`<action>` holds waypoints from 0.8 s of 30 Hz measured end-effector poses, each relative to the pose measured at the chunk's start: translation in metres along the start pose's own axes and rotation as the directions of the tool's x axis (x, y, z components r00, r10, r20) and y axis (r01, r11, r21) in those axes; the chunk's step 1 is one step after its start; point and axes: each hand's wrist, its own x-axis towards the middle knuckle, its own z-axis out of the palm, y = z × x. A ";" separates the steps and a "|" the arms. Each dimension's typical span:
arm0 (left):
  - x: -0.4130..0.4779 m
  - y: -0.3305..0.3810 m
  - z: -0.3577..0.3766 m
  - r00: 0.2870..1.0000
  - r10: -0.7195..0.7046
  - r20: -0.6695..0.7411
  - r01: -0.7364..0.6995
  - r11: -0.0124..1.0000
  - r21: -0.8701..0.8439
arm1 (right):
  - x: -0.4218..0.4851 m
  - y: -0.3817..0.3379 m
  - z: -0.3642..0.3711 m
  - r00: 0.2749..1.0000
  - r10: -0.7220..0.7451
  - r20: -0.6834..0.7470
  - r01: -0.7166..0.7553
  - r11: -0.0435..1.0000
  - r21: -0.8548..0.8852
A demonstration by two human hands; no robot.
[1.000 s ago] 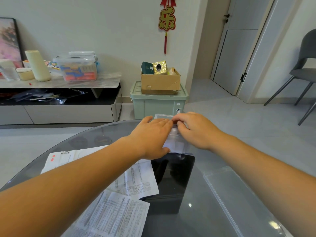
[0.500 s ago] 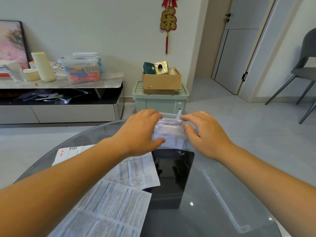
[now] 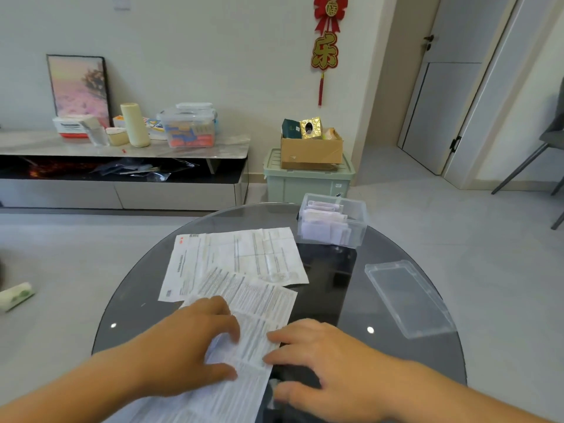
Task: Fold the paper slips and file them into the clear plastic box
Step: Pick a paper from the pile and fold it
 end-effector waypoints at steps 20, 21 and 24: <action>-0.023 0.029 0.020 1.000 0.017 0.016 -0.014 0.988 -0.155 | -0.021 -0.020 0.034 0.945 0.308 -0.107 -0.308 0.951 0.015; -0.024 0.028 0.016 1.000 0.022 0.006 -0.021 0.986 -0.168 | -0.022 -0.018 0.034 0.945 0.309 -0.102 -0.310 0.951 0.004; -0.035 0.018 0.014 0.990 0.029 0.141 -0.018 0.997 -0.082 | -0.027 -0.013 0.032 0.950 0.301 -0.077 -0.304 0.953 -0.022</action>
